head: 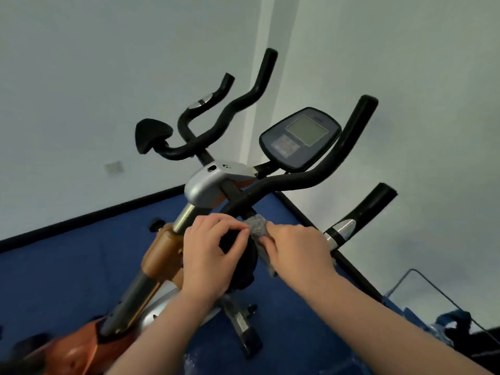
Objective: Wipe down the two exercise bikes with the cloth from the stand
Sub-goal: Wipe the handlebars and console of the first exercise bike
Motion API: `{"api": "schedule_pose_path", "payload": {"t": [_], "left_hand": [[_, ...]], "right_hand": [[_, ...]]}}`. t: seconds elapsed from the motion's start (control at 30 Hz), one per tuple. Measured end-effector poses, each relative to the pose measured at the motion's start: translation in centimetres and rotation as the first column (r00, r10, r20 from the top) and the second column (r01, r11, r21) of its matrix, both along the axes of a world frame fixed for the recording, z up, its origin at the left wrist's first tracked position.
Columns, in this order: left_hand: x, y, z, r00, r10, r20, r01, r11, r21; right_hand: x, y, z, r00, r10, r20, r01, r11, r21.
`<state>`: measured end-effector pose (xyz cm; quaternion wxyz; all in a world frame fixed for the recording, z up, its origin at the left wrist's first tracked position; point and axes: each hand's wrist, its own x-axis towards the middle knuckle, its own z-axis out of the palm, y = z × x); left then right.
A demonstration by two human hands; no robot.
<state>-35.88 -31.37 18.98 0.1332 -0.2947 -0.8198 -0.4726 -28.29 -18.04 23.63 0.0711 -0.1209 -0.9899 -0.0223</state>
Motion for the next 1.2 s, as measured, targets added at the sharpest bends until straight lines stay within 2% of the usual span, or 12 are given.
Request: {"api": "schedule_pose_path", "payload": {"t": [0.2,0.37,0.53,0.7,0.8,0.9,0.97,1.13,1.2], "left_hand": [[0.0,-0.1,0.0,1.000,0.004,0.010,-0.004,0.998,0.055],[0.0,-0.1,-0.3,1.000,0.003,-0.005,-0.002,0.997,0.078],[-0.1,-0.1,-0.5,1.000,-0.022,-0.007,0.022,0.995,0.094],[-0.2,0.0,-0.5,1.000,-0.021,-0.007,0.021,0.995,0.098],[-0.2,-0.1,-0.4,0.999,-0.033,-0.013,0.035,0.992,0.118],[-0.3,-0.1,-0.5,0.999,-0.051,-0.015,0.052,0.992,0.118],[-0.5,0.0,-0.7,0.999,-0.050,-0.021,0.053,0.990,0.129],[-0.5,0.0,-0.8,0.998,-0.048,-0.033,0.051,0.991,0.122],[-0.5,-0.2,-0.5,0.998,-0.054,-0.020,0.056,0.994,0.093]], "right_hand": [[0.8,1.5,-0.1,0.999,0.045,0.025,-0.046,0.999,0.012],[-5.5,0.9,0.0,0.998,-0.067,0.006,0.067,0.982,-0.175],[0.0,1.6,-0.6,0.997,-0.013,-0.074,0.005,0.994,-0.107],[-3.8,1.0,-0.4,0.986,-0.166,0.027,0.168,0.962,-0.214],[-4.6,0.1,-0.4,0.985,-0.170,-0.004,0.162,0.942,-0.293],[-0.1,0.5,-1.0,0.997,-0.065,-0.048,0.056,0.984,-0.172],[2.1,0.6,-1.0,1.000,-0.014,-0.026,0.010,0.992,-0.124],[-2.3,0.4,-1.1,0.978,-0.208,-0.007,0.204,0.965,-0.162],[-2.1,0.3,-1.8,0.984,-0.171,-0.048,0.164,0.979,-0.124]]}}
